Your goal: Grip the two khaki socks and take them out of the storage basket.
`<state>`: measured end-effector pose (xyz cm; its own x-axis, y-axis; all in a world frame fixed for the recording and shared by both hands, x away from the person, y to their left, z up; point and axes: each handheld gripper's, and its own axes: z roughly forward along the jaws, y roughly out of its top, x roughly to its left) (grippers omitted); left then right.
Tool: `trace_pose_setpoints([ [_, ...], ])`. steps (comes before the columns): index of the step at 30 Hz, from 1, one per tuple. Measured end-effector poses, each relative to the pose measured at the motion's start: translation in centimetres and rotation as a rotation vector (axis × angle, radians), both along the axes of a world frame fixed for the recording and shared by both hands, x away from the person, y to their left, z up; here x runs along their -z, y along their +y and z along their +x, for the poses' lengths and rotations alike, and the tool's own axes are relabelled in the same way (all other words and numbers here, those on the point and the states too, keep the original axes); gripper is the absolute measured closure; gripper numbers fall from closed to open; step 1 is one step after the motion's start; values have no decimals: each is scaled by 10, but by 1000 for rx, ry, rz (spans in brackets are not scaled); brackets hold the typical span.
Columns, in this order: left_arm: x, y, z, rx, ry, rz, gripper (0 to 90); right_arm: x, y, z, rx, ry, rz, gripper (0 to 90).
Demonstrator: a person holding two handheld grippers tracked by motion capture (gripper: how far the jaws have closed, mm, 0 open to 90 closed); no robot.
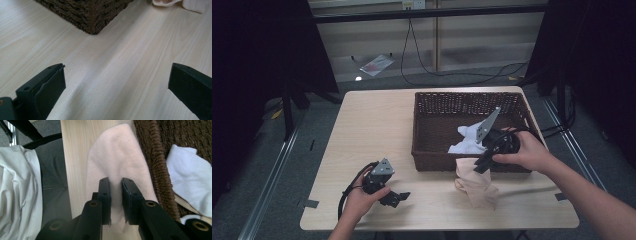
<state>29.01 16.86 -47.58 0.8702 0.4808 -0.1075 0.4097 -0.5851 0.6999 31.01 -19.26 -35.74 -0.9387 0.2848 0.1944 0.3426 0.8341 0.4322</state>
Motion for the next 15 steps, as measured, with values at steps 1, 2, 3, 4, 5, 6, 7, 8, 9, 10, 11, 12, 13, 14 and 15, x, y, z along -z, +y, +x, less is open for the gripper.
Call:
trace_pose_setpoints([
  [1, 0, 0, 0, 2, -1, 3, 9, 1, 0, 0, 0, 0, 5, 786],
  [2, 0, 0, 0, 3, 0, 4, 9, 2, 1, -1, -2, 1, 4, 786],
  [3, 0, 0, 0, 4, -1, 5, 9, 3, 1, -1, -4, -2, 2, 786],
  [4, 0, 0, 0, 4, 0, 5, 9, 4, 1, -2, 0, -5, 1, 786],
  [5, 0, 0, 0, 6, -1, 6, 9, 5, 2, -2, -4, 3, 2, 785],
  [6, 0, 0, 0, 5, -3, 6, 9, 6, 2, -3, -5, 1, 1, 784],
  [7, 0, 0, 0, 5, -3, 7, 9, 7, 2, -3, -5, -5, -3, 784],
  [8, 0, 0, 0, 4, -3, 10, 9, 8, 3, -3, -7, -2, -5, 783],
  [9, 0, 0, 0, 4, -5, 10, 9, 9, 3, -3, -6, 0, -5, 782],
  [10, -1, 0, 0, 3, -6, 16, 9, 10, 3, -3, -7, -2, -2, 782],
  [11, -1, 0, 0, 1, -6, 17, 9, 11, 4, -4, -7, 0, -5, 782],
  [12, 0, 0, 0, 0, -5, 6, 9, 12, 4, -4, -6, -1, -6, 782],
  [13, -1, 0, 0, 3, -5, 12, 9, 13, 4, -4, -13, -10, -7, 782],
  [14, 0, 0, 0, 4, -4, 10, 9, 13, 5, -4, -17, -4, -11, 776],
  [15, 0, 0, 0, 5, -3, 10, 9, 14, 6, -5, -17, 9, -20, 764],
])
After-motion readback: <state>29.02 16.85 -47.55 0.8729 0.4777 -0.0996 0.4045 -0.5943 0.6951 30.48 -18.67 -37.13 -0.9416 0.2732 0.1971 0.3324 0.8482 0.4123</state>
